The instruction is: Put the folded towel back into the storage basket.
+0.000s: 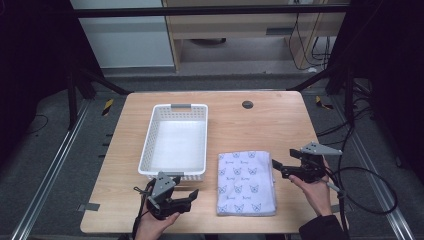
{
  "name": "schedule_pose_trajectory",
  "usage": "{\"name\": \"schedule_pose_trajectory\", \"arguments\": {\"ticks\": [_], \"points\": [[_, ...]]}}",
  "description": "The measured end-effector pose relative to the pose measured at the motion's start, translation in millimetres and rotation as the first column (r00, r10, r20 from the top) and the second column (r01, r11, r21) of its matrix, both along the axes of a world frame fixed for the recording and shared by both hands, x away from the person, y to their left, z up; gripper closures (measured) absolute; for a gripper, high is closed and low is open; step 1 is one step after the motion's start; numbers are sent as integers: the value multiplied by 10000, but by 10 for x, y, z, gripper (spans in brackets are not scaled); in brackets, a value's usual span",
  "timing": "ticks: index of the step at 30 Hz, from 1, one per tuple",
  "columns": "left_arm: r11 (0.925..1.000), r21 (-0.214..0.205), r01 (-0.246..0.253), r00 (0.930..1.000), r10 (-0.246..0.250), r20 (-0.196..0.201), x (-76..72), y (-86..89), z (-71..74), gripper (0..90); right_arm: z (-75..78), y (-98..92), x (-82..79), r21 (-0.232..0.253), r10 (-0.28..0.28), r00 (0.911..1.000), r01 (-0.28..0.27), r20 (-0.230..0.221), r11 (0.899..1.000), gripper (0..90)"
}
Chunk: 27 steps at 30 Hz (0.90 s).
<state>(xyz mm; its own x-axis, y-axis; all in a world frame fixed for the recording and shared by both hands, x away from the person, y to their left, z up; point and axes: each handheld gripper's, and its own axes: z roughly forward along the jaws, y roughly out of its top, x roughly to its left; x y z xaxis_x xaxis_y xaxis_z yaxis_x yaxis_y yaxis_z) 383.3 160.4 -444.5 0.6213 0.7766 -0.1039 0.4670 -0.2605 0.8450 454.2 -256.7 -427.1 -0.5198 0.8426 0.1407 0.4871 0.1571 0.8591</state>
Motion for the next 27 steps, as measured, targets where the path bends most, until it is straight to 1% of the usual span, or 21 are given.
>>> {"name": "schedule_pose_trajectory", "arguments": {"ticks": [3,5,6,10,12,13,15,19,21,23,25,27], "points": [[9999,108,111,9999,-109,-118,-2,-69,-34,237,-10,24,12,-9,54,9999,-54,117,10000,171],[9997,148,174,9997,-171,-175,-3,-119,-52,236,-19,36,20,12,20,10000,-20,34,10000,169],[9995,204,221,9996,-217,-194,-3,-132,-56,235,-30,42,30,-4,44,10000,-44,63,10000,169],[9988,337,365,9991,-357,-241,-14,-221,-88,235,-46,73,56,-129,100,9999,-101,-47,9999,179],[9989,292,373,9990,-365,-274,-20,-257,-96,234,-50,92,75,-166,135,9999,-136,-81,9998,184],[9987,264,437,9986,-429,-306,-25,-283,-98,234,-49,102,77,-155,132,9998,-135,-173,9998,187],[9983,319,498,9985,-490,-246,-33,-329,-91,231,-57,116,104,-227,253,9995,-257,-168,9994,193],[9975,440,547,9984,-539,-187,-35,-420,-80,231,-84,164,153,-407,364,9985,-381,-421,9984,199],[9973,426,597,9981,-589,-202,-19,-471,-72,232,-89,198,189,-596,425,9978,-455,-504,9972,202],[9973,400,615,9979,-607,-214,-8,-526,-67,233,-85,212,217,-655,425,9979,-457,-496,9968,204],[9971,409,638,9977,-627,-254,5,-581,-76,237,-87,222,239,-554,374,9980,-401,-502,9977,209],[9964,524,674,9972,-656,-350,18,-642,-97,241,-104,224,254,-528,274,9983,-301,-514,9982,215]]}}
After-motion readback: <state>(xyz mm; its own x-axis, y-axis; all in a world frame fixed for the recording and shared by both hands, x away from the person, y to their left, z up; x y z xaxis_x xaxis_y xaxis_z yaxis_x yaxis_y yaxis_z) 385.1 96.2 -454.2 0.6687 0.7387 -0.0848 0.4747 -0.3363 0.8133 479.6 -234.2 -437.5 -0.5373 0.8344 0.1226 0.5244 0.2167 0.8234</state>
